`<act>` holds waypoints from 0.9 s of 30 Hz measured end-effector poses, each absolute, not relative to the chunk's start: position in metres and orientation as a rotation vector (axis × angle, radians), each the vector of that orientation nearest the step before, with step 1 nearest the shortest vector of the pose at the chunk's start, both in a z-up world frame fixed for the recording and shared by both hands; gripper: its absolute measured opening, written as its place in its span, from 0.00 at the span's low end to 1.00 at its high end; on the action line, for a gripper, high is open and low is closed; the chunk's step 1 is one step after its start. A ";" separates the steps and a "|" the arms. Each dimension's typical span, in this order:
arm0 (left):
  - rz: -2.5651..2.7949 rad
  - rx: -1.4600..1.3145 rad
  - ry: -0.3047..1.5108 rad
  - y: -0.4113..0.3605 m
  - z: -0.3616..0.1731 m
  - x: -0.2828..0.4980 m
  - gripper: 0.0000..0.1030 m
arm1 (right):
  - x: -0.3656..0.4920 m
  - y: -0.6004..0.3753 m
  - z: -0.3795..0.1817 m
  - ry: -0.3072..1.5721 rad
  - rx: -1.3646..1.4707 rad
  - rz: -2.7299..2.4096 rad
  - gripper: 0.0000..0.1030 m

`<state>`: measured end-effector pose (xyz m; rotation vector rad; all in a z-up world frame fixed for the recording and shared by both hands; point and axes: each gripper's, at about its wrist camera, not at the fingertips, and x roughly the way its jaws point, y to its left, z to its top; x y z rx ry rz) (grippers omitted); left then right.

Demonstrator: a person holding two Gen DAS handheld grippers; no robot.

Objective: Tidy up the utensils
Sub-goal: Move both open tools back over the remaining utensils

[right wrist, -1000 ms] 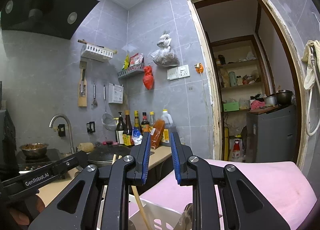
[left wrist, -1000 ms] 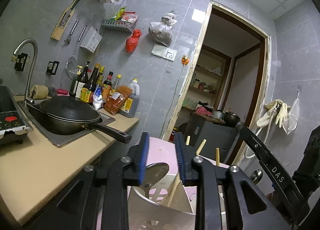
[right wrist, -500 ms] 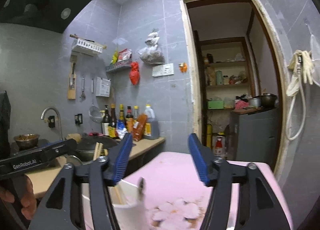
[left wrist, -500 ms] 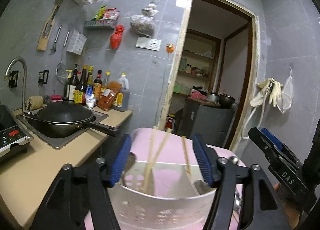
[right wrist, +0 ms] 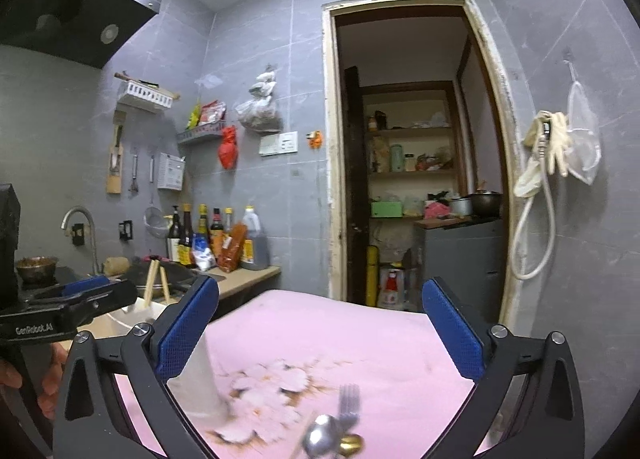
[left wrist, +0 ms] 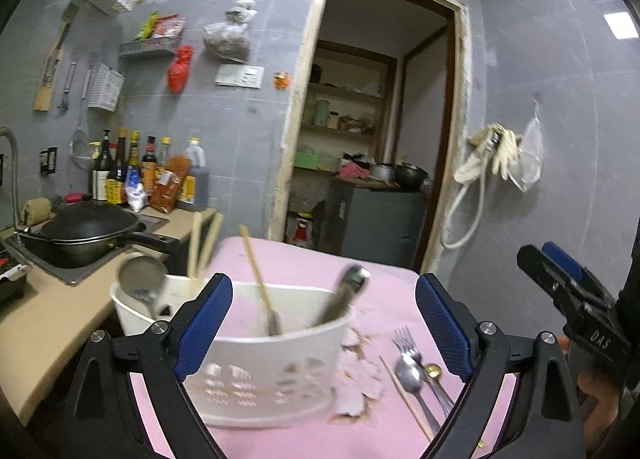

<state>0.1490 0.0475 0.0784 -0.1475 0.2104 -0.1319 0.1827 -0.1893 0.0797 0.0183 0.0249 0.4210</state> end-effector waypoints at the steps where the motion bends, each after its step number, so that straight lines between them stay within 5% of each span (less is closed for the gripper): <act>1: -0.139 -0.143 0.216 0.043 0.077 0.149 0.87 | 0.182 -0.194 0.078 0.029 0.019 0.412 1.00; 27: -0.283 0.005 0.613 -0.041 0.016 0.196 0.87 | 0.198 -0.241 0.001 0.521 -0.104 0.386 0.95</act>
